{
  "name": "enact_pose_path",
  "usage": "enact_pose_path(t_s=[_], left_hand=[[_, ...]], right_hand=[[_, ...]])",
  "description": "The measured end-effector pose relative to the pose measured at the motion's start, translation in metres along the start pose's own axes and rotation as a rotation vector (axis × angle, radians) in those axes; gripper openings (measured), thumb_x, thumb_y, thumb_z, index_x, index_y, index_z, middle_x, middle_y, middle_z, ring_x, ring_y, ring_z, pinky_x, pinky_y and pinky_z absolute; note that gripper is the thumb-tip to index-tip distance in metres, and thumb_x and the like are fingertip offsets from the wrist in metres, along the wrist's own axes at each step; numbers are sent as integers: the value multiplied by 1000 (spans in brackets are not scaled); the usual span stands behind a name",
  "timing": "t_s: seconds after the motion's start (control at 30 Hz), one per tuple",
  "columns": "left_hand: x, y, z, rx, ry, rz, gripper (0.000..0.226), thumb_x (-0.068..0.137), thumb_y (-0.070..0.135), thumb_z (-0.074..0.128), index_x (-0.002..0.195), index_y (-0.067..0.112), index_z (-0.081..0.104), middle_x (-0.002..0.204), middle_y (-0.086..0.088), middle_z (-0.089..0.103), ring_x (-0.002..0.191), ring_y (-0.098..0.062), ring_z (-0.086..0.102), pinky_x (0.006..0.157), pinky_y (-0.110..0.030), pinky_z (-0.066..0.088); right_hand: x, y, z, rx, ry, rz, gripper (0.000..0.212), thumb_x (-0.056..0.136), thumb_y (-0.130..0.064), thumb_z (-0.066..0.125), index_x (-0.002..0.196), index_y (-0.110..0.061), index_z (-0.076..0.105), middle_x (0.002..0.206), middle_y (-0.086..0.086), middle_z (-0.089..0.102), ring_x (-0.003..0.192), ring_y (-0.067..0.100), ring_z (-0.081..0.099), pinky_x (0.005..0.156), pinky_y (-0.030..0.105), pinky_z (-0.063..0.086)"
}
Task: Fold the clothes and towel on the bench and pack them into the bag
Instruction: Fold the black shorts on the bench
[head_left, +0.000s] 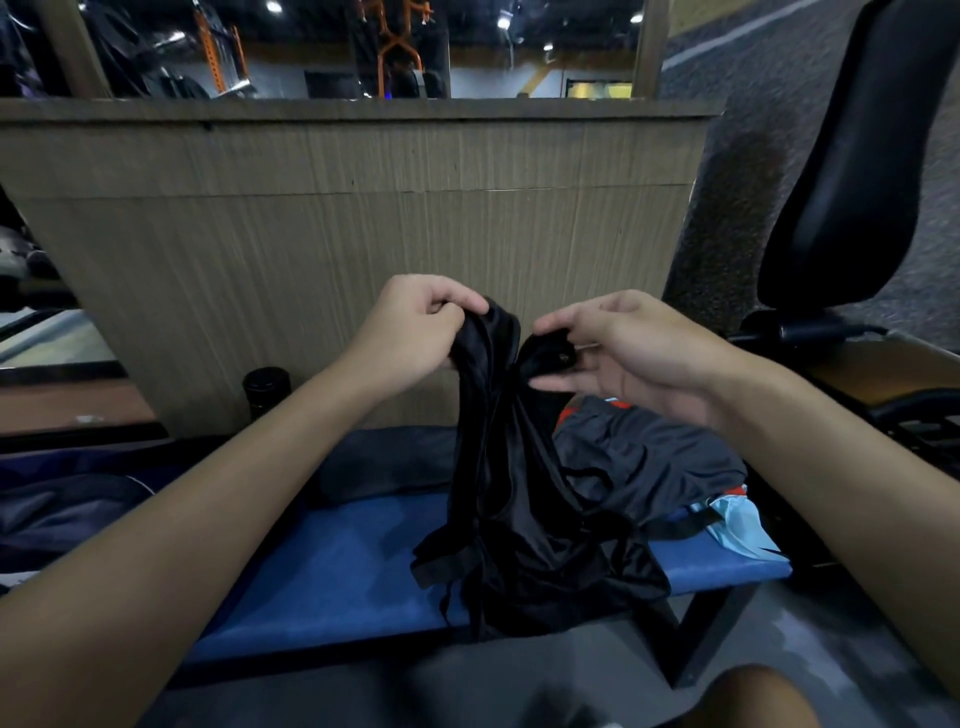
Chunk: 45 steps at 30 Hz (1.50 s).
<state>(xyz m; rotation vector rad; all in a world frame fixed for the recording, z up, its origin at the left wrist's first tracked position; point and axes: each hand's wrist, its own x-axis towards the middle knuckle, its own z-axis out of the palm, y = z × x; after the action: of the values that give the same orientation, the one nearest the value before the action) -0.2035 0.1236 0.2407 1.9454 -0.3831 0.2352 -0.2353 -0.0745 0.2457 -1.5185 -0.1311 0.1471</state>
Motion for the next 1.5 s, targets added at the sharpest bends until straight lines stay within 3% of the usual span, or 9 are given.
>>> enact_pose_path(t_s=[0.1, 0.23, 0.4, 0.53, 0.73, 0.97, 1.1, 1.23, 1.5], left_hand=[[-1, 10, -1, -96, -18, 18, 36, 96, -8, 37, 109, 6, 68, 99, -18, 73, 86, -23, 74, 69, -30, 62], [-5, 11, -2, -125, -64, 54, 33, 97, -6, 43, 106, 11, 70, 94, -13, 75, 84, -21, 75, 69, -27, 60], [-10, 11, -2, -184, -97, 77, 30, 98, -4, 45, 102, 12, 71, 83, -7, 75, 76, -15, 73, 65, -24, 58], [-12, 17, -8, -232, -122, 134, 21, 100, 8, 52, 96, 12, 73, 91, -12, 75, 83, -19, 73, 72, -30, 59], [-15, 15, -17, -287, -284, 190, 25, 86, 33, 74, 93, 9, 75, 88, -13, 74, 84, -24, 73, 75, -31, 58], [-20, 6, -21, -300, -298, 170, 22, 79, 22, 71, 94, 6, 72, 90, -14, 75, 85, -23, 73, 77, -28, 57], [-22, 3, -25, -359, -328, 127, 23, 90, 16, 61, 97, -5, 66, 87, -13, 71, 82, -19, 70, 73, -25, 56], [-24, 2, -34, -413, -314, 83, 20, 100, 6, 49, 93, -2, 65, 86, -10, 71, 80, -16, 68, 72, -26, 56], [-24, -3, -39, -406, -358, 79, 20, 99, -1, 46, 86, 1, 62, 80, -6, 69, 78, -15, 67, 72, -25, 55]], right_hand=[[-1, -3, 3, -69, -81, -129, 38, 92, 21, 32, 107, 4, 64, 104, 29, 67, 96, 27, 71, 79, 33, 59], [2, -1, 2, -661, 69, -446, 34, 90, 10, 55, 86, -21, 69, 96, 28, 67, 78, 26, 69, 73, 32, 58], [-5, -3, 6, -1128, 141, -653, 10, 88, -26, 67, 85, -33, 60, 114, -7, 48, 117, 18, 44, 100, 33, 35], [-14, -10, 18, -951, 88, -633, 17, 91, -26, 66, 76, -24, 58, 78, -10, 64, 79, 3, 61, 76, 28, 50], [-13, -11, 30, -755, 262, -634, 34, 83, -27, 76, 60, -20, 52, 53, -8, 55, 46, 0, 48, 44, 14, 33], [-11, -9, 36, -580, 164, -537, 30, 82, -27, 78, 65, -13, 56, 58, 2, 58, 50, 5, 50, 45, 20, 38], [-9, -3, 27, -478, -25, -445, 14, 85, -13, 73, 79, -8, 62, 73, 6, 61, 68, 13, 55, 64, 29, 45], [-9, 8, 17, -376, -123, -361, 31, 77, -22, 72, 91, 4, 64, 85, 7, 67, 78, 12, 61, 76, 29, 49], [-14, 13, 25, -179, -54, -436, 13, 78, -4, 73, 76, -7, 60, 74, 9, 62, 69, 16, 57, 67, 24, 47]])
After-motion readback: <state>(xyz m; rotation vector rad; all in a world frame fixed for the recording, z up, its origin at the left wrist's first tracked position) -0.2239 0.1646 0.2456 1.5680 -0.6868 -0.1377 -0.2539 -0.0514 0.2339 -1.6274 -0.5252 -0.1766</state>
